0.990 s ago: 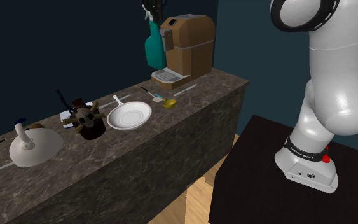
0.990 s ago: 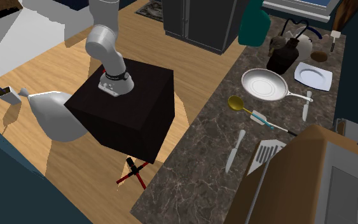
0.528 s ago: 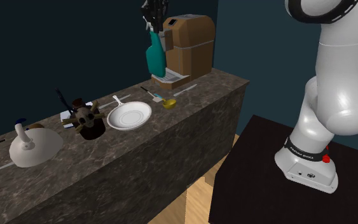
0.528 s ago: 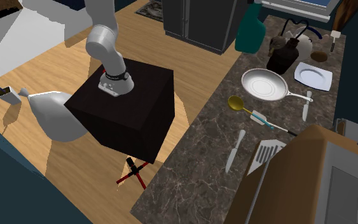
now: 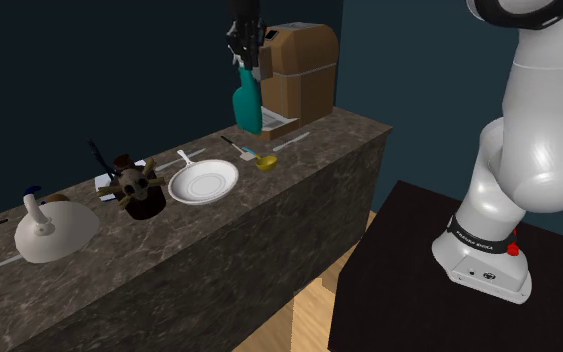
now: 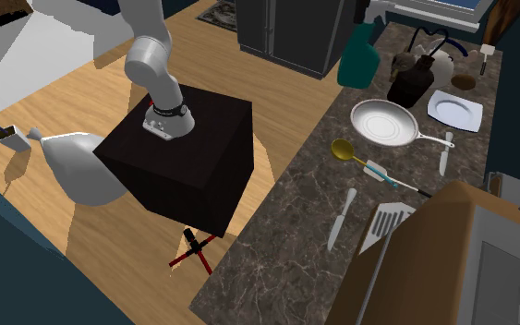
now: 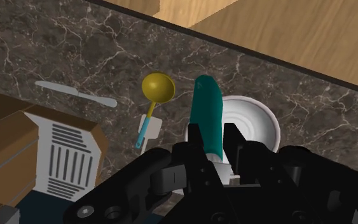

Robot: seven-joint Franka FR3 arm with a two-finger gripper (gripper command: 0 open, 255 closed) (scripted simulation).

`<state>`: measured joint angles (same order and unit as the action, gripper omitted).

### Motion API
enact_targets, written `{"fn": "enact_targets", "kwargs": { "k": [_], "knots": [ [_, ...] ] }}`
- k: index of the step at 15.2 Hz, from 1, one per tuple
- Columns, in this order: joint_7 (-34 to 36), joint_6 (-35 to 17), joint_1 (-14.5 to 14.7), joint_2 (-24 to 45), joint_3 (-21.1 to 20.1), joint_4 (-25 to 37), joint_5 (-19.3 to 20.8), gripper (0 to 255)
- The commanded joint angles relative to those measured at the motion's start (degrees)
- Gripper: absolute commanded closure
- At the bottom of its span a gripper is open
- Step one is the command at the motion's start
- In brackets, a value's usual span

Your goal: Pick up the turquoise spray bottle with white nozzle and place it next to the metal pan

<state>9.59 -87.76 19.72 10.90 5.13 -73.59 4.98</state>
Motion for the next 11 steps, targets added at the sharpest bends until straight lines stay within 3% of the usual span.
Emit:
{"fn": "enact_targets", "kwargs": {
  "k": [1, 11],
  "knots": [
    [0.26, -2.04, 0.07, -0.80, -0.04, -2.81, 0.08, 255],
    [1.12, -10.60, 0.14, -3.03, -0.07, -13.63, 0.34, 255]
  ]
}}
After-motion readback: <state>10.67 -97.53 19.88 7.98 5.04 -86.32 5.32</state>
